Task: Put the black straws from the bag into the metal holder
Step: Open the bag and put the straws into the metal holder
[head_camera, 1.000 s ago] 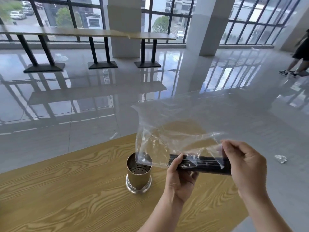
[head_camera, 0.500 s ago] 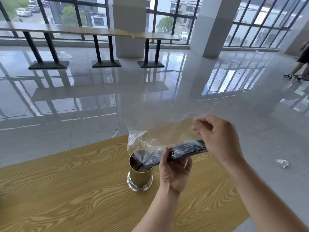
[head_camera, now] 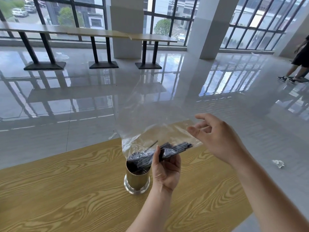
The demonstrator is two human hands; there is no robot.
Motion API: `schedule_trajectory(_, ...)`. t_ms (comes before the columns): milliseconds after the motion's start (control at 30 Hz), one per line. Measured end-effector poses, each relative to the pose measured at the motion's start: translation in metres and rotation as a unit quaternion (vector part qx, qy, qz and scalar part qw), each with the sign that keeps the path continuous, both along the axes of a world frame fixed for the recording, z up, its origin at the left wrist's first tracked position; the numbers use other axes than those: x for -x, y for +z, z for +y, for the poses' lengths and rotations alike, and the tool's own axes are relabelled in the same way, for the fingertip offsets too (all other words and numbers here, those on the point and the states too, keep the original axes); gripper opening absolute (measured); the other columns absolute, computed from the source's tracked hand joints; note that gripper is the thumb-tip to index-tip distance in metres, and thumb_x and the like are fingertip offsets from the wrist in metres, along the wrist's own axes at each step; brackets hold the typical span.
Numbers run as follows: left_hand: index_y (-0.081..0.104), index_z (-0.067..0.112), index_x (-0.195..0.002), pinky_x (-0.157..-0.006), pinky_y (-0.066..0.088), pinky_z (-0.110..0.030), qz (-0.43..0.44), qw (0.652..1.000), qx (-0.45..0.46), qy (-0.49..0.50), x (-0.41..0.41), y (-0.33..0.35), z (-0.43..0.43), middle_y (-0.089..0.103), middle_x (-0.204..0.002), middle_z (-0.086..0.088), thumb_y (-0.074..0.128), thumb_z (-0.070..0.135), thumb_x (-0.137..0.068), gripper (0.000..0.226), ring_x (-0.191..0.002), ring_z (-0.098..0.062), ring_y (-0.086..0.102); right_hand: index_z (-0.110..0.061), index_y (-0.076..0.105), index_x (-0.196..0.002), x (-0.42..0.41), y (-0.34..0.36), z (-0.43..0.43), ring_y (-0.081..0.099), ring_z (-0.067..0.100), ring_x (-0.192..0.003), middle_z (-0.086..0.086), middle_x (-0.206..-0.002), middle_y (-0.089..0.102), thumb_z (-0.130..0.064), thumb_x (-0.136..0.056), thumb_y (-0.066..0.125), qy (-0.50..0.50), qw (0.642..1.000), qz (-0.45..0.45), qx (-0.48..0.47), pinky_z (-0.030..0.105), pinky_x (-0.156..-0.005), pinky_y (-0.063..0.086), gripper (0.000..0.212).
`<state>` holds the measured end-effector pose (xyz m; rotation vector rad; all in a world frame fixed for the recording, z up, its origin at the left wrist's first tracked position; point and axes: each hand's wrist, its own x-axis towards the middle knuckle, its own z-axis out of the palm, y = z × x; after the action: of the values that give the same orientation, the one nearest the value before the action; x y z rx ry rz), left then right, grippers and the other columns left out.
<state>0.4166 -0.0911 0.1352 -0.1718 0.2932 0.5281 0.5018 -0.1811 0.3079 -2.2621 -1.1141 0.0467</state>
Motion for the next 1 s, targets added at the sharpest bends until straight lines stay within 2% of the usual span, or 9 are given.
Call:
schedule_trajectory(67,0.075,0.008,-0.087,-0.065,0.062,-0.034,0.001,1.000,-0.005,0.005,0.000,0.001,0.001,0.077,-0.083,-0.009,0.077,0.027,-0.079,0.021,-0.070,-0.019,0.074,-0.035,0.067,-0.113,-0.001,-0.004,-0.009,0.066,-0.003,-0.081,-0.022,-0.089,0.068,-0.064,-0.079,0.066,-0.013,1.000,-0.004,0.004,0.036,-0.076,0.058,0.046)
schedule_trajectory(133,0.074,0.007,-0.089,-0.066,0.062,-0.034,0.007,1.000,-0.011,0.005,0.001,0.001,0.002,0.076,-0.084,-0.010,0.079,0.029,-0.076,0.026,-0.072,-0.020,0.074,-0.032,0.073,-0.099,0.000,-0.008,-0.009,0.069,0.006,-0.072,-0.016,-0.079,0.071,-0.044,-0.084,0.074,-0.021,1.000,-0.003,-0.015,0.041,-0.072,0.060,0.019)
schedule_trajectory(200,0.073,0.005,-0.094,-0.068,0.062,-0.035,0.012,1.000,-0.012,0.000,0.002,0.000,0.003,0.075,-0.088,-0.012,0.080,0.034,-0.074,0.035,-0.076,-0.023,0.073,-0.031,0.075,-0.089,0.002,-0.006,-0.004,0.068,0.010,-0.063,-0.014,-0.069,0.070,-0.034,-0.085,0.076,-0.029,0.999,-0.012,-0.039,0.042,-0.069,0.060,0.005)
schedule_trajectory(333,0.065,0.003,-0.114,-0.069,0.062,-0.036,0.034,0.999,0.010,0.001,0.007,-0.002,0.004,0.072,-0.099,-0.017,0.078,0.049,-0.075,0.062,-0.085,-0.028,0.070,-0.028,0.076,-0.089,0.002,0.009,0.009,0.065,0.006,-0.059,-0.014,-0.068,0.071,-0.035,-0.087,0.074,-0.017,0.995,-0.033,-0.096,0.036,-0.067,0.059,0.008)
schedule_trajectory(433,0.064,0.004,-0.115,-0.069,0.062,-0.036,0.037,0.999,0.019,0.002,0.013,-0.004,0.004,0.072,-0.098,-0.018,0.078,0.052,-0.076,0.063,-0.083,-0.028,0.072,-0.028,0.077,-0.091,0.006,0.013,0.018,0.065,0.002,-0.062,-0.014,-0.070,0.072,-0.034,-0.087,0.073,0.017,0.997,-0.043,-0.067,0.034,-0.069,0.058,0.008)
schedule_trajectory(533,0.066,0.003,-0.113,-0.069,0.062,-0.036,0.022,0.999,0.026,-0.004,0.016,-0.004,0.004,0.074,-0.101,-0.017,0.081,0.050,-0.073,0.063,-0.085,-0.028,0.073,-0.027,0.077,-0.091,0.009,0.018,0.025,0.063,0.003,-0.057,-0.013,-0.069,0.072,-0.032,-0.089,0.072,0.031,0.994,-0.041,-0.093,0.038,-0.066,0.059,0.007)
schedule_trajectory(767,0.056,0.003,-0.128,-0.068,0.063,-0.037,0.029,0.999,0.043,0.000,0.022,-0.001,0.004,0.074,-0.106,-0.017,0.081,0.049,-0.072,0.077,-0.090,-0.029,0.075,-0.026,0.078,-0.092,0.013,0.030,0.035,0.066,0.012,-0.061,-0.010,-0.073,0.073,-0.033,-0.088,0.072,0.058,0.994,-0.046,-0.076,0.042,-0.070,0.059,0.010)
schedule_trajectory(933,0.053,0.002,-0.132,-0.068,0.063,-0.038,0.028,0.998,0.051,0.002,0.023,-0.001,0.004,0.073,-0.109,-0.018,0.082,0.051,-0.071,0.084,-0.092,-0.030,0.074,-0.028,0.076,-0.088,0.011,0.030,0.036,0.069,0.015,-0.060,-0.005,-0.070,0.075,-0.039,-0.085,0.071,0.055,0.988,0.001,-0.142,0.047,-0.065,0.060,0.013)
schedule_trajectory(1000,0.054,0.002,-0.132,-0.068,0.063,-0.038,0.028,0.998,0.051,0.001,0.023,0.000,0.002,0.073,-0.108,-0.018,0.083,0.051,-0.068,0.086,-0.092,-0.031,0.074,-0.030,0.073,-0.082,0.012,0.026,0.039,0.067,0.011,-0.056,-0.007,-0.070,0.075,-0.035,-0.088,0.070,0.075,0.986,0.017,-0.147,0.042,-0.060,0.058,0.008)
